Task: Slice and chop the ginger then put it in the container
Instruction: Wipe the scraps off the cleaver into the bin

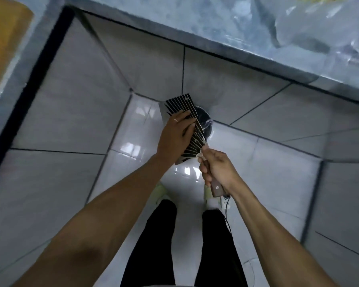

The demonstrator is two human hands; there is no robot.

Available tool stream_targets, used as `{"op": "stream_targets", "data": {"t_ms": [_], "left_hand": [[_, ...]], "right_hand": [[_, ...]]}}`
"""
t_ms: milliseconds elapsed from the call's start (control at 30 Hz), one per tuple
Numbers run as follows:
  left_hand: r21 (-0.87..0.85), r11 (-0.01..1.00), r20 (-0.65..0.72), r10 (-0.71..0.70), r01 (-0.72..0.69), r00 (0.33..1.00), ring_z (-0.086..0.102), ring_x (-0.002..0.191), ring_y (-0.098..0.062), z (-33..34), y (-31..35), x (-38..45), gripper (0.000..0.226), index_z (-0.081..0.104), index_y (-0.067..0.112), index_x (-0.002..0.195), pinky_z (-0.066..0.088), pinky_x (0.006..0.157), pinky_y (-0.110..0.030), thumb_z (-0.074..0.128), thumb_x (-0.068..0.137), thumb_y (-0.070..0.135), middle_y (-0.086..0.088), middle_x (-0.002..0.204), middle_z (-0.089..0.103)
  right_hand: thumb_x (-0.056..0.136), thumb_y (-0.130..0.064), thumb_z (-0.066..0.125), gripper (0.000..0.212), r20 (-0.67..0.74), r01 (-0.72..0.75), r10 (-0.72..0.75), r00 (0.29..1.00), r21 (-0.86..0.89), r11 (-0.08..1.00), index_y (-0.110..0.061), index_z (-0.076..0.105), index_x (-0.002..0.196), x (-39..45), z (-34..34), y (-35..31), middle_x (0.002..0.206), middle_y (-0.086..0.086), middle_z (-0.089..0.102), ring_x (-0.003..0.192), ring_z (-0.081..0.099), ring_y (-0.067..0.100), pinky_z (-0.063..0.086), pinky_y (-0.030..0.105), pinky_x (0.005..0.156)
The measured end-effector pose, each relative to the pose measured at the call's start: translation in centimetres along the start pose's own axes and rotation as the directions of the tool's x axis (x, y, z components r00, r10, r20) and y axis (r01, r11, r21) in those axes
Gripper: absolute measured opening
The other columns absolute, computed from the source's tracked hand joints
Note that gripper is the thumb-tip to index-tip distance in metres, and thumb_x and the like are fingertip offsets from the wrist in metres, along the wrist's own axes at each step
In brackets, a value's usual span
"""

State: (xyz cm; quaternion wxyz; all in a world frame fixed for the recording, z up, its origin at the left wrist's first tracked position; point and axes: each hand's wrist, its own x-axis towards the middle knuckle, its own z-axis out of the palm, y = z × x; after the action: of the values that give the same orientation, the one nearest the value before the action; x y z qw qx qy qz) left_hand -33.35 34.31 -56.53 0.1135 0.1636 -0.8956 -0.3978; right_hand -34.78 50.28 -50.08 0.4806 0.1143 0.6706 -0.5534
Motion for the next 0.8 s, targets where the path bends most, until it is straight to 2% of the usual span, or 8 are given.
{"op": "stream_targets", "data": {"t_ms": [167,367,467,533,600,667,733,800], "left_hand": [[0.011,0.999,0.033,0.048,-0.049,0.998,0.059,0.118,-0.032,8.9,-2.1,2.3,0.019,0.073,0.002,0.107,0.047,0.103,-0.042,0.064,0.093,0.011,-0.016,0.123,0.066],[0.016,0.999,0.054,0.040,-0.041,0.998,0.062,0.112,-0.026,18.2,-7.8,5.6,0.020,0.073,0.003,0.109,0.029,0.101,-0.004,0.066,0.092,0.010,-0.015,0.120,0.068],[0.038,0.999,0.077,0.031,-0.034,0.997,0.059,0.115,-0.020,21.3,-11.0,6.8,0.022,0.072,0.007,0.113,0.025,0.098,0.002,0.063,0.095,0.016,-0.010,0.124,0.066],[0.052,0.997,0.106,0.052,-0.058,0.993,0.058,0.117,-0.019,23.0,-13.4,7.4,0.023,0.071,0.009,0.116,0.027,0.099,0.000,0.061,0.097,0.019,-0.008,0.125,0.065],[0.111,0.990,0.118,0.076,-0.089,0.990,0.058,0.118,-0.020,24.2,-16.1,8.1,0.025,0.068,0.009,0.119,0.036,0.103,-0.014,0.057,0.099,0.018,-0.007,0.127,0.064],[0.242,0.970,0.179,-0.017,-0.027,0.984,0.057,0.119,-0.025,24.6,-18.7,8.6,0.029,0.065,0.010,0.124,0.044,0.100,-0.030,0.055,0.097,0.012,-0.009,0.127,0.063],[0.365,0.930,0.248,-0.139,0.041,0.959,0.057,0.115,-0.029,24.5,-20.2,8.9,0.028,0.067,0.006,0.118,0.043,0.096,-0.034,0.057,0.092,0.010,-0.013,0.121,0.065],[0.319,0.939,0.213,-0.206,0.131,0.955,0.062,0.105,-0.028,23.9,-20.9,8.8,0.021,0.070,0.008,0.109,0.048,0.088,-0.034,0.054,0.095,0.011,-0.010,0.112,0.068]], "right_hand": [[0.106,-0.042,0.047,0.040,-0.047,-0.034,0.035,0.998,0.028,0.999,-0.009,0.054,0.086,5.7,-5.5,2.7,0.055,0.004,0.050,0.038,0.039,0.015,0.036,0.022,0.038],[0.106,-0.029,0.049,0.031,-0.085,-0.016,0.015,0.996,-0.013,1.000,-0.007,0.057,0.085,15.1,-10.1,6.1,0.061,0.008,0.053,0.040,0.043,0.016,0.038,0.024,0.040],[0.106,-0.031,0.049,0.034,-0.093,-0.004,-0.001,0.996,-0.049,0.999,-0.006,0.057,0.085,18.9,-10.9,7.7,0.059,0.007,0.054,0.041,0.045,0.015,0.041,0.024,0.040],[0.107,-0.035,0.048,0.037,-0.098,0.003,-0.010,0.995,-0.078,0.997,-0.007,0.056,0.084,21.2,-11.2,8.6,0.060,0.007,0.054,0.041,0.046,0.014,0.041,0.024,0.039],[0.106,-0.039,0.047,0.041,-0.109,0.004,-0.017,0.994,-0.119,0.993,-0.007,0.055,0.082,23.1,-11.6,9.6,0.061,0.008,0.053,0.040,0.046,0.014,0.041,0.024,0.039],[0.106,-0.042,0.046,0.044,-0.124,-0.003,-0.017,0.992,-0.160,0.987,-0.006,0.056,0.084,24.5,-11.9,10.3,0.063,0.009,0.053,0.040,0.046,0.014,0.042,0.025,0.039],[0.106,-0.042,0.045,0.044,-0.143,-0.013,-0.018,0.990,-0.212,0.977,-0.005,0.057,0.086,25.6,-12.2,10.9,0.065,0.010,0.052,0.039,0.046,0.013,0.042,0.025,0.039],[0.107,-0.040,0.045,0.042,-0.156,-0.035,-0.002,0.988,-0.234,0.972,-0.004,0.057,0.087,26.2,-12.2,11.2,0.064,0.010,0.052,0.039,0.046,0.013,0.042,0.025,0.039]]}}
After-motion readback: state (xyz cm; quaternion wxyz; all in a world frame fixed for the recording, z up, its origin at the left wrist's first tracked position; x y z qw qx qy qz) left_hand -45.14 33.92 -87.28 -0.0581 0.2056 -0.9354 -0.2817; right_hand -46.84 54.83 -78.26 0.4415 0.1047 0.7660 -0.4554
